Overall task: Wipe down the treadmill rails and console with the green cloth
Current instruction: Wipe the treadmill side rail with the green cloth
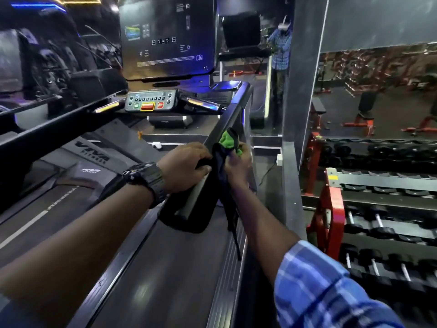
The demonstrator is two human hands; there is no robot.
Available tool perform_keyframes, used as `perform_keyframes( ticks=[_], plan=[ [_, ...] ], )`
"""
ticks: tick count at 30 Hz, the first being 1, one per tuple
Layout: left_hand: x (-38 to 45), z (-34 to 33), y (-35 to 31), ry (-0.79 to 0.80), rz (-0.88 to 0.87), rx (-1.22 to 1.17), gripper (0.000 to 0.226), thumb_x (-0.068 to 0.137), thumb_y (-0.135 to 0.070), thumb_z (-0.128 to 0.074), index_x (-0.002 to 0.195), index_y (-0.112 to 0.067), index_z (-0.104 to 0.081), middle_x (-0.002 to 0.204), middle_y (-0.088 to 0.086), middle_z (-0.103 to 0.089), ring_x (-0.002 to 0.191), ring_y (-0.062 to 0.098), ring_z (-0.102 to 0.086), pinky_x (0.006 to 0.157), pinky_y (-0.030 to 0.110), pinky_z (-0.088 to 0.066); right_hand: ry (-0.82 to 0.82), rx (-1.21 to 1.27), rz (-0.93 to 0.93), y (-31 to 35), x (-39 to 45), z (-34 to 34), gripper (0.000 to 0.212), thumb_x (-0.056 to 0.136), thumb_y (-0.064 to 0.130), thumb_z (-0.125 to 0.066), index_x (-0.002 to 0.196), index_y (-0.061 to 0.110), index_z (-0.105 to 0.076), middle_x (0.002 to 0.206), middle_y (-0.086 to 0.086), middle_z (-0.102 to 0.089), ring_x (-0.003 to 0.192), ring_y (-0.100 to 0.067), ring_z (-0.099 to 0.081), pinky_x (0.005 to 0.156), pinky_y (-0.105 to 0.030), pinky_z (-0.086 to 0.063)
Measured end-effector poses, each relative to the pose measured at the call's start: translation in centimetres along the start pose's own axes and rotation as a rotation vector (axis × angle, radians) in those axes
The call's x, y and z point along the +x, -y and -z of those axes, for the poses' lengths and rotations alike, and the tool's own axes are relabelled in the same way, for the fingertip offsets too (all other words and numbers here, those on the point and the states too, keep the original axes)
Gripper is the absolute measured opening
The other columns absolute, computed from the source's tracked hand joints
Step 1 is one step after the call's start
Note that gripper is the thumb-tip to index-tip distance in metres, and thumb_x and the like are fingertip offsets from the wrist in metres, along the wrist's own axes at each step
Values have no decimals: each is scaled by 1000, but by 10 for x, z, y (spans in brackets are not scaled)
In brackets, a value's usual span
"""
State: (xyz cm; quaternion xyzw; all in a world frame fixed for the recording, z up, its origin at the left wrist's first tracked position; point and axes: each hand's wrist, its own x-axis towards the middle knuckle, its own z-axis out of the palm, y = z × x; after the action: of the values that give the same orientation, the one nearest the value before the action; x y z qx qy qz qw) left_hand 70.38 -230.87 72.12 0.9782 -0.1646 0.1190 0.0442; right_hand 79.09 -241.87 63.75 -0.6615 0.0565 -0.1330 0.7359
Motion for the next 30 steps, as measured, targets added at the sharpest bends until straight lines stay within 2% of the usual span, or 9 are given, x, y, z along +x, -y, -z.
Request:
perform_keyframes(
  ticks=[4,7,12,16,23,25,28,29,30],
  plan=[
    [10,-2,1,19,25,-24,34,88,-19,-60,118,-4,-63,126,9,-60,119,22,-53,100,20,-31,0,-62,-18,1,32,-4,36,89,41,-61,108,12,-67,102,-17,-70,97,-35,-63,70,-30,-32],
    [9,-1,-2,25,38,-24,32,89,-19,-57,117,-4,-64,126,9,-61,120,22,-53,101,23,-32,11,-138,25,2,37,-4,29,94,32,-60,108,8,-66,107,-21,-69,103,-39,-61,70,-31,-32],
    [-8,3,-5,45,47,-5,36,90,-24,-51,120,-8,-62,130,6,-58,123,23,-51,106,33,-36,36,-170,24,-5,-4,8,19,93,36,-58,102,20,-63,101,-12,-70,97,-33,-63,75,-34,-40],
    [-32,7,-6,17,31,-11,53,78,-34,-36,114,-9,-65,125,4,-61,118,23,-54,103,34,-40,29,-190,54,-12,-50,18,23,92,37,-59,107,20,-62,102,-12,-69,91,-30,-61,73,-33,-40],
    [-125,16,-5,-76,-7,-71,45,78,-28,-37,105,-9,-67,114,5,-65,107,25,-60,93,38,-47,2,-178,113,-14,-148,28,18,82,39,-55,98,31,-61,85,1,-70,83,-27,-66,78,-51,-54],
    [-159,17,-2,-76,10,-88,43,78,-28,-38,108,-15,-65,118,2,-63,106,25,-60,92,39,-48,-24,-203,122,-9,-175,32,15,87,33,-56,99,26,-62,86,-1,-68,84,-29,-64,80,-45,-52],
    [-217,20,11,-68,67,-67,38,84,-29,-41,116,-20,-59,123,2,-60,109,27,-58,92,42,-49,-65,-175,130,6,-235,34,33,88,42,-65,100,11,-61,81,-4,-59,73,-20,-55,64,-15,-40],
    [-234,22,15,-72,82,-72,36,86,-26,-44,119,-18,-58,124,3,-59,111,27,-57,93,41,-48,-71,-138,128,9,-254,31,38,83,43,-67,100,9,-61,83,-7,-59,74,-21,-55,59,-13,-37],
    [-255,27,22,-83,103,-83,35,87,-24,-47,120,-17,-57,125,3,-58,112,26,-56,94,40,-47,-41,-133,118,12,-276,23,38,80,41,-67,100,8,-61,87,-10,-60,78,-25,-57,61,-19,-38]
  ],
)
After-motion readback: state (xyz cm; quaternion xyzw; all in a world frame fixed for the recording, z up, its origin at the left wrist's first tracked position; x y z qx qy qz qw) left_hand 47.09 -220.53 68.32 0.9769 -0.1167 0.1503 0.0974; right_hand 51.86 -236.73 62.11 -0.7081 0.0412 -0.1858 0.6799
